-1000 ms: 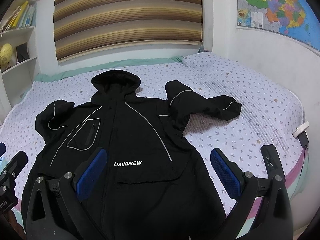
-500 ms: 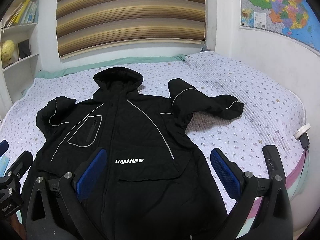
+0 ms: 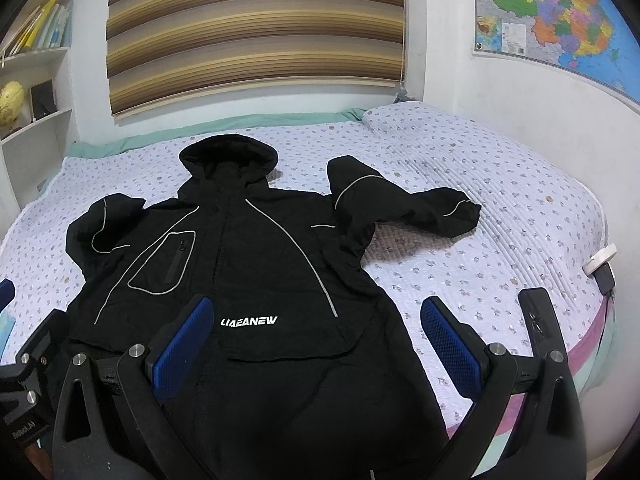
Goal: Fold large clothes
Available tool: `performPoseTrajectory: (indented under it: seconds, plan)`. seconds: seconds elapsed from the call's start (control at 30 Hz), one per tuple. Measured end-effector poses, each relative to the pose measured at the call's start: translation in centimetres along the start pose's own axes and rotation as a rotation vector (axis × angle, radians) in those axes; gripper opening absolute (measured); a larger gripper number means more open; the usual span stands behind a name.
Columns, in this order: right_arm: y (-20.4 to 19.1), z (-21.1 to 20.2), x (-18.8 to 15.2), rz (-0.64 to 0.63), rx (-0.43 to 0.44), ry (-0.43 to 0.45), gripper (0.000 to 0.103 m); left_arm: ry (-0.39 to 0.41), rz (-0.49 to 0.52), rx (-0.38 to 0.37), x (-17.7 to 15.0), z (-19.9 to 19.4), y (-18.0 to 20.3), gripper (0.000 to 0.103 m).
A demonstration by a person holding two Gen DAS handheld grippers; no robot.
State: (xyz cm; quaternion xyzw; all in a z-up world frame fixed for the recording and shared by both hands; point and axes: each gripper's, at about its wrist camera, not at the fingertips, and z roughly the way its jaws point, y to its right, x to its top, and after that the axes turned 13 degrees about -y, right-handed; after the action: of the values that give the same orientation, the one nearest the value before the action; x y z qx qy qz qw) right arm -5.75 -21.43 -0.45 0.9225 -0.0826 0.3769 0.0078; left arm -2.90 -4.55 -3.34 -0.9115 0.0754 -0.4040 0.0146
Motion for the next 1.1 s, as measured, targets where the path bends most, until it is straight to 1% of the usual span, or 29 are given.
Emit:
performPoseTrajectory:
  seconds: [0.13, 0.23, 0.33, 0.4, 0.43, 0.47, 0.53, 0.6, 0.63, 0.7, 0.73, 0.77, 0.8, 0.87, 0.9, 0.93, 0.97, 1.0, 1.03, 1.07, 1.1]
  plan:
    - [0.4, 0.2, 0.0, 0.004, -0.004, -0.006, 0.103, 0.002, 0.004, -0.011, 0.1, 0.0, 0.1, 0.102]
    - [0.6, 0.1, 0.1, 0.003, -0.019, -0.004, 0.103, -0.006, 0.013, 0.008, 0.5, 0.3, 0.6, 0.102]
    - [1.1, -0.1, 0.5, -0.001, -0.06, 0.02, 0.103, -0.034, 0.046, -0.007, 2.2, 0.6, 1.4, 0.102]
    - [2.4, -0.9, 1.3, 0.01, -0.132, 0.074, 0.103, -0.032, 0.071, -0.049, 4.4, 0.4, 2.1, 0.102]
    - [2.9, -1.1, 1.6, 0.017, -0.142, 0.087, 0.103, -0.027, 0.075, -0.078, 5.4, 0.3, 2.3, 0.102]
    - [4.6, -1.5, 2.4, 0.041, -0.15, 0.106, 0.103, -0.032, 0.08, -0.119, 6.7, 0.4, 2.7, 0.102]
    - [7.7, -1.6, 3.7, 0.09, -0.118, 0.109, 0.103, -0.061, 0.092, -0.211, 9.6, 1.0, 3.8, 0.102]
    - [10.9, -1.0, 5.1, 0.129, -0.084, 0.092, 0.103, -0.071, 0.107, -0.265, 12.0, 2.2, 5.5, 0.102]
    - [12.5, -0.5, 5.9, 0.151, -0.077, 0.086, 0.103, -0.072, 0.119, -0.274, 13.1, 2.9, 6.3, 0.102]
    - [16.2, 1.5, 7.5, 0.189, -0.066, 0.069, 0.103, -0.066, 0.131, -0.268, 15.2, 5.2, 8.4, 0.102]
    - [17.3, 2.4, 8.1, 0.202, -0.061, 0.053, 0.103, -0.072, 0.13, -0.267, 15.9, 6.5, 9.2, 0.102]
    - [19.1, 4.2, 9.0, 0.22, -0.042, 0.02, 0.103, -0.095, 0.126, -0.283, 16.7, 8.3, 10.0, 0.102]
    - [20.3, 5.5, 9.4, 0.233, -0.023, -0.004, 0.103, -0.136, 0.104, -0.311, 17.3, 10.8, 10.8, 0.102]
    - [23.0, 8.9, 10.0, 0.285, -0.007, -0.064, 0.101, -0.193, 0.066, -0.313, 17.7, 15.3, 11.8, 0.102]
    - [24.8, 11.4, 10.4, 0.327, 0.014, -0.11, 0.096, -0.232, 0.049, -0.309, 17.5, 18.2, 12.2, 0.102]
    - [25.7, 13.0, 10.4, 0.35, 0.043, -0.14, 0.093, -0.267, 0.034, -0.313, 17.0, 20.9, 12.5, 0.1]
    - [27.0, 14.9, 10.5, 0.382, 0.087, -0.168, 0.092, -0.308, 0.016, -0.324, 16.5, 23.4, 12.6, 0.093]
    - [27.9, 16.2, 10.6, 0.407, 0.113, -0.184, 0.09, -0.368, -0.012, -0.354, 15.7, 26.4, 12.7, 0.089]
    - [28.9, 17.7, 10.7, 0.433, 0.134, -0.198, 0.09, -0.408, -0.033, -0.38, 15.1, 28.4, 12.8, 0.087]
    - [29.7, 19.1, 11.0, 0.451, 0.14, -0.209, 0.089, -0.453, -0.058, -0.406, 14.2, 30.9, 12.9, 0.085]
    - [30.3, 20.2, 11.3, 0.46, 0.134, -0.217, 0.089, -0.479, -0.069, -0.413, 13.4, 32.4, 13.0, 0.084]
